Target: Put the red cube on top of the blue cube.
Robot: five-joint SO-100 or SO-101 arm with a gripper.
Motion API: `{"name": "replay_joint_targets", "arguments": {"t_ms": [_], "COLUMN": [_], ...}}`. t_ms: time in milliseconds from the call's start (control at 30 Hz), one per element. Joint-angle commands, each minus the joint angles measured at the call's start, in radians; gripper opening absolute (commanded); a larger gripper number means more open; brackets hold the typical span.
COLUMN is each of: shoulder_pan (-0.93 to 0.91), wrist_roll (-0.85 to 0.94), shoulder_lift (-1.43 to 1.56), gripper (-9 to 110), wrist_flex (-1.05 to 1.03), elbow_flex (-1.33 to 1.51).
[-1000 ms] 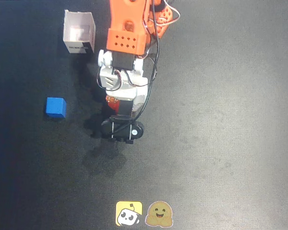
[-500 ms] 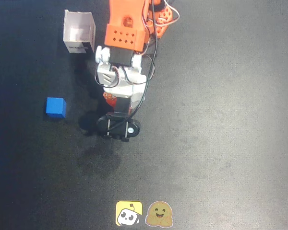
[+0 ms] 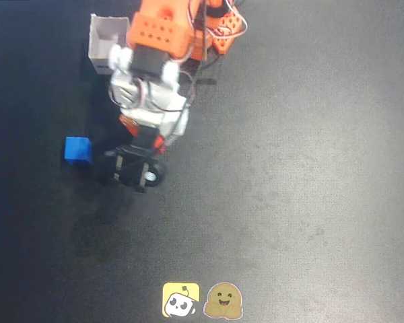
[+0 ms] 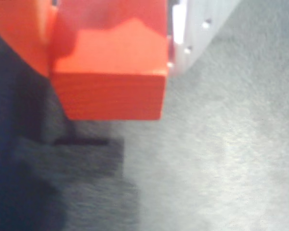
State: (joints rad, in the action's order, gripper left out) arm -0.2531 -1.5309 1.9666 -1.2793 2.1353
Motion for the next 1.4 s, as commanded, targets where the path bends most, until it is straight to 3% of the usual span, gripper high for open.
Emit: {"name": "replay_joint_targets", "arguments": {"t_ms": [0,433,1000,1367], "shoulder_pan": [-0.043,-0.202,-0.396,-0.430], "wrist_roll": [-0.011,0.011,0.273,0.405], "shoulder_lift": [0.049,0.005,-0.219,-0.276], "gripper": [9,9,9,9], "wrist_flex": [-0.054,-0.100,-0.089,-0.067], "elbow_flex": [-0.100,-0.212,-0.419,-0.465]}}
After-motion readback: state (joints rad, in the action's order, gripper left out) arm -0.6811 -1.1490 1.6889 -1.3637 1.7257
